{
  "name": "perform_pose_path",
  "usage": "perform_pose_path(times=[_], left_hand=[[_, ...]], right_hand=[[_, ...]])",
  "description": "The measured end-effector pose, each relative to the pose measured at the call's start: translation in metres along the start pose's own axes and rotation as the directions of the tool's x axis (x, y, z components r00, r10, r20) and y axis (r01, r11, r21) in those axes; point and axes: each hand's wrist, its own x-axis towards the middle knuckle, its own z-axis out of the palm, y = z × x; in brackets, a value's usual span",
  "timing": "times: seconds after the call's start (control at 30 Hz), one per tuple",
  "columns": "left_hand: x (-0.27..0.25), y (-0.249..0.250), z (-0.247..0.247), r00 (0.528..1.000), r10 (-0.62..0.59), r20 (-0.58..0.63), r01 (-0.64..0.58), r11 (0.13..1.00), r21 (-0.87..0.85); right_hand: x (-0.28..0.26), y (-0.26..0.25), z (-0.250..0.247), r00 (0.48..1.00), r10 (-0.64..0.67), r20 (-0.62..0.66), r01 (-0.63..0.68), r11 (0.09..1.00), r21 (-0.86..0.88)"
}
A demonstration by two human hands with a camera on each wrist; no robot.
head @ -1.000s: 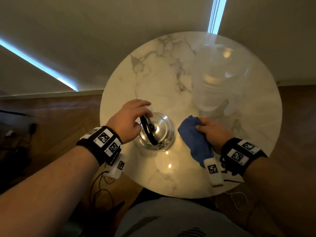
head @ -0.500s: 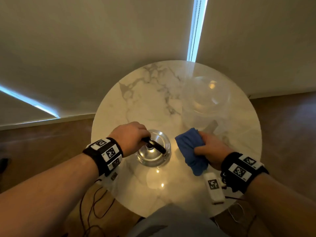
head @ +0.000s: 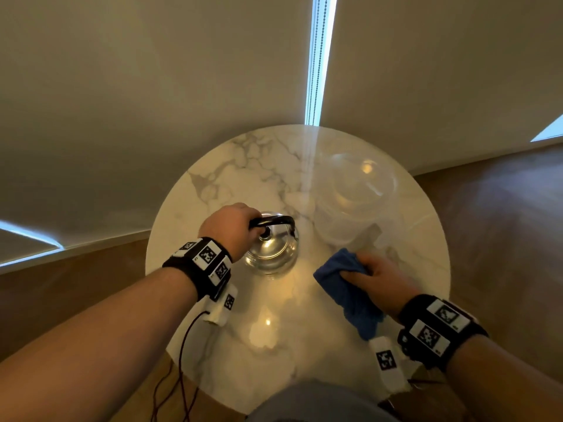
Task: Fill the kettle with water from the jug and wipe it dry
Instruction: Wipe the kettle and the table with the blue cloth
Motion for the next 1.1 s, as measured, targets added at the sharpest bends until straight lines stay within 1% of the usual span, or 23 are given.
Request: perform_pose_path(times=[0.07, 0.1, 0.13, 0.17, 0.2, 0.23, 0.27, 0.3, 0.33, 0.37, 0.4, 0.43, 0.5, 0.57, 0.63, 0.7, 0.77, 0.87, 0.93, 1.0, 1.03, 1.07, 1.1], left_hand=[[0.001, 0.002, -0.002, 1.0, -0.027, 0.009, 0.027, 0.999, -0.018], [0.0, 0.003, -0.004, 0.999, -0.036, -0.01, 0.036, 0.999, -0.026], [-0.003, 0.006, -0.005, 0.998, -0.029, -0.062, 0.028, 0.999, -0.023], [-0.007, 0.011, -0.006, 0.989, 0.001, -0.146, -0.003, 1.0, -0.013], [-0.013, 0.021, -0.008, 0.972, 0.049, -0.229, -0.056, 0.998, -0.024], [-0.019, 0.034, -0.008, 0.955, 0.097, -0.28, -0.12, 0.991, -0.066], [-0.026, 0.051, -0.005, 0.956, 0.124, -0.265, -0.166, 0.976, -0.14], [-0.032, 0.067, 0.002, 0.979, 0.121, -0.165, -0.159, 0.957, -0.243], [-0.036, 0.084, 0.011, 0.995, 0.102, 0.003, -0.094, 0.926, -0.366], [-0.04, 0.097, 0.023, 0.979, 0.087, 0.183, 0.016, 0.867, -0.498], [-0.041, 0.108, 0.036, 0.948, 0.082, 0.307, 0.132, 0.777, -0.615], [-0.042, 0.117, 0.049, 0.928, 0.07, 0.365, 0.217, 0.693, -0.687], [-0.043, 0.13, 0.064, 0.926, 0.028, 0.377, 0.288, 0.596, -0.75], [-0.043, 0.147, 0.077, 0.922, -0.009, 0.386, 0.334, 0.523, -0.784], [-0.042, 0.164, 0.091, 0.901, -0.064, 0.429, 0.41, 0.452, -0.793], [-0.039, 0.181, 0.109, 0.87, -0.102, 0.482, 0.479, 0.406, -0.779], [-0.032, 0.197, 0.131, 0.852, -0.109, 0.512, 0.509, 0.403, -0.76], [-0.014, 0.219, 0.171, 0.858, -0.116, 0.501, 0.504, 0.382, -0.775], [-0.001, 0.236, 0.179, 0.865, -0.139, 0.482, 0.5, 0.331, -0.801], [0.006, 0.251, 0.181, 0.87, -0.203, 0.45, 0.491, 0.261, -0.831], [0.008, 0.256, 0.184, 0.875, -0.226, 0.428, 0.477, 0.26, -0.839], [0.007, 0.26, 0.186, 0.887, -0.236, 0.397, 0.456, 0.302, -0.838], [0.004, 0.263, 0.189, 0.907, -0.229, 0.353, 0.417, 0.384, -0.824]], right_hand=[[-0.002, -0.002, 0.0, 1.0, -0.013, -0.008, 0.013, 1.0, -0.003], [-0.002, -0.002, 0.0, 1.0, -0.022, -0.012, 0.022, 1.0, 0.005], [-0.003, -0.002, 0.0, 0.999, -0.032, -0.022, 0.032, 0.999, 0.016], [-0.005, -0.002, 0.0, 0.998, -0.052, -0.028, 0.053, 0.998, 0.018], [-0.005, -0.001, -0.001, 0.997, -0.076, -0.03, 0.077, 0.997, 0.012], [-0.006, -0.001, -0.002, 0.995, -0.092, -0.031, 0.093, 0.996, 0.01], [-0.008, 0.001, -0.002, 0.995, -0.097, -0.03, 0.098, 0.995, 0.026], [-0.008, 0.004, -0.002, 0.995, -0.098, -0.028, 0.099, 0.993, 0.057], [-0.008, 0.008, -0.004, 0.995, -0.101, -0.019, 0.102, 0.991, 0.081], [-0.008, 0.015, -0.005, 0.994, -0.105, -0.013, 0.105, 0.989, 0.104], [-0.008, 0.021, -0.008, 0.995, -0.095, -0.002, 0.095, 0.99, 0.106], [-0.009, 0.029, -0.012, 0.996, -0.092, 0.007, 0.091, 0.991, 0.096], [-0.012, 0.044, -0.022, 0.997, -0.069, 0.028, 0.067, 0.997, 0.046], [-0.02, 0.064, -0.038, 0.996, 0.006, 0.086, -0.004, 1.0, -0.03], [-0.029, 0.086, -0.054, 0.985, 0.079, 0.152, -0.059, 0.99, -0.13], [-0.04, 0.114, -0.069, 0.978, 0.115, 0.175, -0.088, 0.984, -0.154], [-0.049, 0.137, -0.082, 0.978, 0.142, 0.151, -0.121, 0.983, -0.137], [-0.048, 0.155, -0.1, 0.981, 0.17, 0.093, -0.155, 0.976, -0.152], [-0.039, 0.16, -0.107, 0.983, 0.174, 0.064, -0.165, 0.978, -0.125], [-0.029, 0.163, -0.112, 0.988, 0.154, 0.03, -0.151, 0.984, -0.09], [-0.024, 0.165, -0.114, 0.99, 0.139, 0.021, -0.136, 0.985, -0.11], [-0.019, 0.166, -0.116, 0.992, 0.129, 0.017, -0.124, 0.98, -0.155], [-0.014, 0.168, -0.117, 0.994, 0.109, 0.005, -0.106, 0.975, -0.196]])
